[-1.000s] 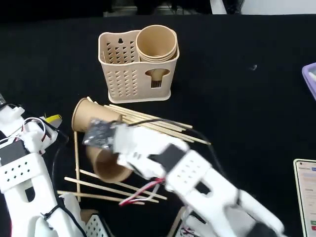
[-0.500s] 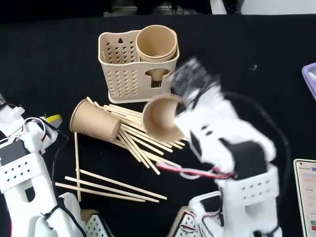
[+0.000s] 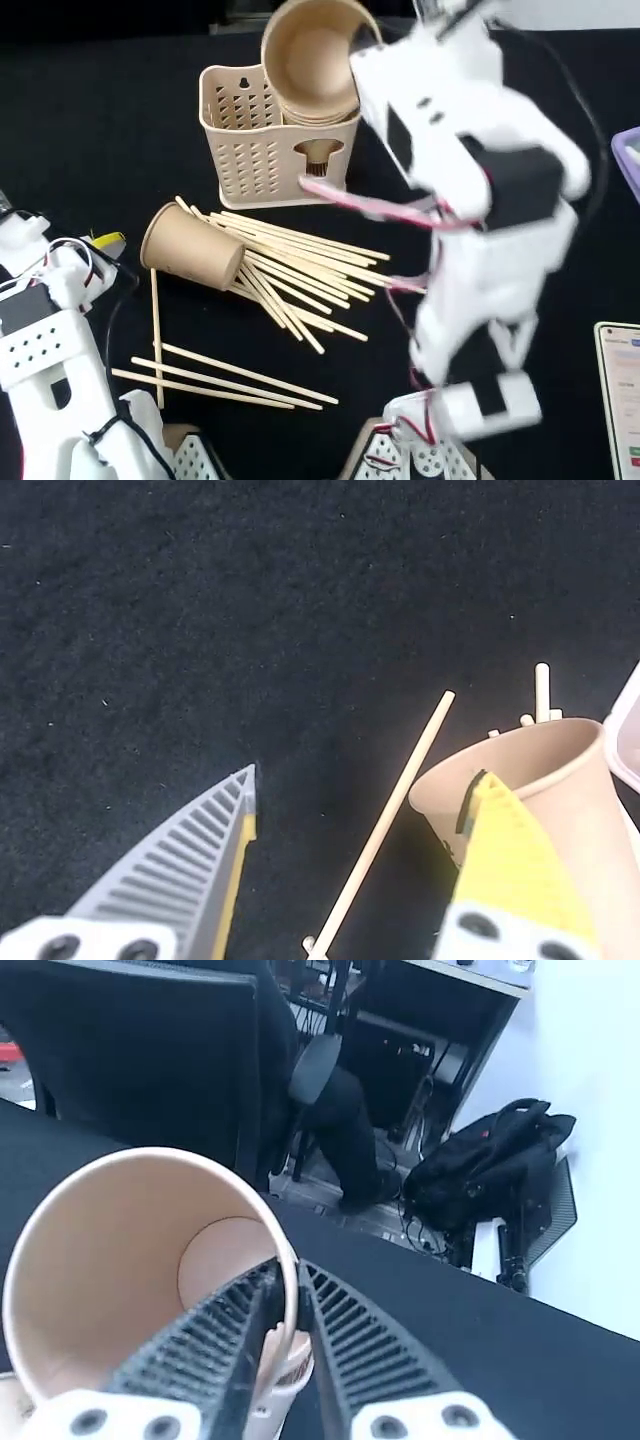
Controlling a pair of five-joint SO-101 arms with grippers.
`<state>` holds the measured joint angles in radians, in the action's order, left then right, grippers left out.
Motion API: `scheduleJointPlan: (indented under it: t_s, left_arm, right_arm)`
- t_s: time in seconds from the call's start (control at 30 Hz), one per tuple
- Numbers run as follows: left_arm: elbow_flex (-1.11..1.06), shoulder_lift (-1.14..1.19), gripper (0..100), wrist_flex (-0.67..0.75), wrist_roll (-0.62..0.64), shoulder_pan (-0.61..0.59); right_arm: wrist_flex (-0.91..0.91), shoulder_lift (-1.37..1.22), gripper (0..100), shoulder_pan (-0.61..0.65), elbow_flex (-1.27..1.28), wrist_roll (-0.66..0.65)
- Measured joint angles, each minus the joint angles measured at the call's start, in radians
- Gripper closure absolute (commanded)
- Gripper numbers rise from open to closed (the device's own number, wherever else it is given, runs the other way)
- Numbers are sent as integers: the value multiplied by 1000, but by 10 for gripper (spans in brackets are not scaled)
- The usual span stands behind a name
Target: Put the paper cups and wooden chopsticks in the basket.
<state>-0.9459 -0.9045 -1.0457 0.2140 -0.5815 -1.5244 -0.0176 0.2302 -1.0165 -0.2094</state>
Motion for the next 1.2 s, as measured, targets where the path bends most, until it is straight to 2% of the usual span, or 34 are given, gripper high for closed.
scheduleJointPlan:
  t_s: [0.2, 0.47, 0.67, 0.83, 1.0, 1.2]
  left_arm:
    - [0, 0, 668, 0, 0, 0]
    - [0, 0, 668, 0, 0, 0]
    - [0, 0, 668, 0, 0, 0]
    - [0, 0, 668, 0, 0, 0]
    - [0, 0, 668, 0, 0, 0]
    - [0, 0, 668, 0, 0, 0]
  right_arm:
    - [-31, -267, 988, -2, -199, 2]
    - [-95, -405, 975, -32, -232, 0]
    - [-112, -414, 759, -31, -232, 0]
    - [-133, -414, 805, -31, -304, 0]
    - [-207, -373, 808, -28, -404, 0]
    - [-203, -351, 808, -2, -411, 0]
